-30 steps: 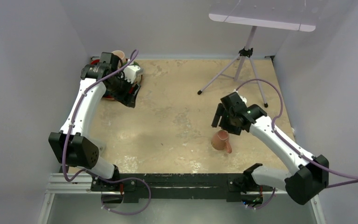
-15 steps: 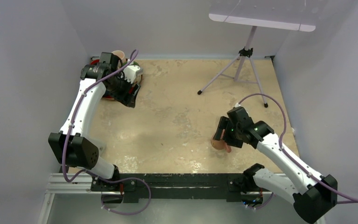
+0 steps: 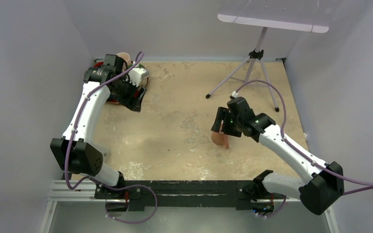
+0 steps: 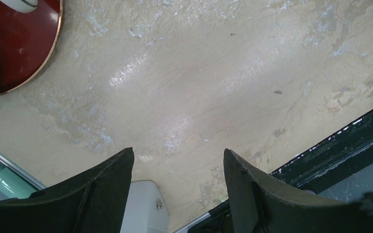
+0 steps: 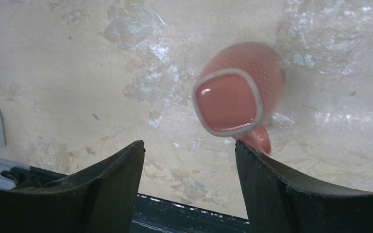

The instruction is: Turn the mug right side up

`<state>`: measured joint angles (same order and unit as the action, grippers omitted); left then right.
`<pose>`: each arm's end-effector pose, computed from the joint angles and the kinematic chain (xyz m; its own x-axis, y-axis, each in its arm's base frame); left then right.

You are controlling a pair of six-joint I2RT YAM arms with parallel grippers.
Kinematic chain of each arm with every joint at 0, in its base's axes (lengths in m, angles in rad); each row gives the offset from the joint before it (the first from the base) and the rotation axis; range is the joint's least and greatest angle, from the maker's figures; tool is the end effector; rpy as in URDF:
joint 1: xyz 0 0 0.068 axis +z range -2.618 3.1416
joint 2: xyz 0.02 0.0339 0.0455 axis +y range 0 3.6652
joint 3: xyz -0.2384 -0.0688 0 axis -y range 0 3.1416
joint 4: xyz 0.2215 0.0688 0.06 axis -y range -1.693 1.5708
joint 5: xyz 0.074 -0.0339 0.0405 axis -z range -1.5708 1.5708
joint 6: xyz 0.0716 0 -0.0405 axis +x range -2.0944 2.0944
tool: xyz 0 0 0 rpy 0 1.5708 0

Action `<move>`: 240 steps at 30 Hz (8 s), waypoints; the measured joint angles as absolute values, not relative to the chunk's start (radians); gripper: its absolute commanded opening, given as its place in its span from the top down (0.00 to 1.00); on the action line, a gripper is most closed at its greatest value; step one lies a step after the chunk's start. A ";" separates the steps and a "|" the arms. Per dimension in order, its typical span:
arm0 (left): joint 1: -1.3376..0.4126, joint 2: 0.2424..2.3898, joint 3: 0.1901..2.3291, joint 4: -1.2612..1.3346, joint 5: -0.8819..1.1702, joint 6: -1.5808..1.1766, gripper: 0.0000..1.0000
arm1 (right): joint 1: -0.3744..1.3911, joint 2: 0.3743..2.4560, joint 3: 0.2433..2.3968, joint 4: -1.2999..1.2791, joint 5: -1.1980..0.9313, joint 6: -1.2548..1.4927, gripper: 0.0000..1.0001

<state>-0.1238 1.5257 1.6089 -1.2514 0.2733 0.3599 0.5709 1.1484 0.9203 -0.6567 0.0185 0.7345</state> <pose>0.2765 -0.0539 0.2983 -0.7757 0.4382 -0.4542 0.5310 0.8421 -0.0944 0.2059 0.1306 0.2267 -0.8387 0.2577 -0.4797 0.0427 0.9093 0.4139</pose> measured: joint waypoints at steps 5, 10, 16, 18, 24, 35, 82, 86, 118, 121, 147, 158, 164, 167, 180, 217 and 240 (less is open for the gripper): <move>-0.124 1.526 1.609 -1.251 0.273 0.360 0.28 | 0.578 1.142 0.894 -0.733 0.124 0.739 0.34; -0.124 1.526 1.609 -1.251 0.273 0.360 0.28 | 0.625 1.179 0.838 -0.772 0.199 0.742 0.36; -0.124 1.526 1.612 -1.252 0.273 0.360 0.28 | 0.645 1.227 0.823 -0.715 0.222 0.739 0.50; -0.124 1.526 1.612 -1.252 0.273 0.360 0.28 | 0.646 1.274 0.823 -0.684 0.231 0.739 0.56; -0.124 1.526 1.612 -1.252 0.274 0.359 0.28 | 0.656 1.448 0.850 -0.657 0.310 0.750 1.00; -0.124 1.525 1.629 -1.259 0.396 0.325 0.27 | 0.654 1.430 0.925 -0.672 0.350 0.742 1.00; -0.273 1.590 1.092 0.664 1.090 -1.199 0.85 | 0.632 1.373 1.140 -0.076 -0.334 0.699 1.00; -0.265 1.598 1.116 0.724 1.150 -1.216 1.00 | 0.605 1.397 1.152 -0.040 -0.411 0.768 0.98; -0.086 1.684 1.600 -1.102 0.215 0.394 0.83 | 0.627 1.398 1.223 -0.325 -0.042 0.593 0.61; -0.094 1.686 1.573 -1.085 0.241 0.408 0.62 | 0.627 1.377 1.218 -0.326 -0.038 0.588 0.62; -0.265 1.180 0.900 -1.105 0.377 1.085 0.00 | 0.627 1.293 1.158 -0.329 -0.006 0.547 0.61; -0.324 1.132 0.716 -0.823 0.250 1.023 0.00 | 0.627 1.254 1.132 -0.311 0.008 0.541 0.62; -0.337 1.136 0.664 -0.651 0.138 0.959 0.44 | 0.627 1.240 1.116 -0.298 0.008 0.543 0.62; -0.337 1.137 0.664 -0.616 0.135 0.926 0.64 | 0.627 1.232 1.107 -0.293 0.008 0.548 0.62; -0.340 1.280 0.861 -0.619 0.202 0.619 1.00 | 0.627 1.216 1.104 -0.293 0.008 0.554 0.63; -0.287 1.689 1.375 -1.173 0.107 0.480 0.42 | 0.627 1.216 1.105 -0.299 -0.017 0.551 0.64; -0.221 1.589 1.176 -0.953 0.151 0.323 1.00 | 0.627 1.216 1.095 -0.302 -0.017 0.540 0.65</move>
<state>-0.2214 1.5894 1.1763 -0.9531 0.1509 0.3229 0.6273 1.2163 1.0954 -0.3023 -0.0166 0.5404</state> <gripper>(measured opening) 0.101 0.356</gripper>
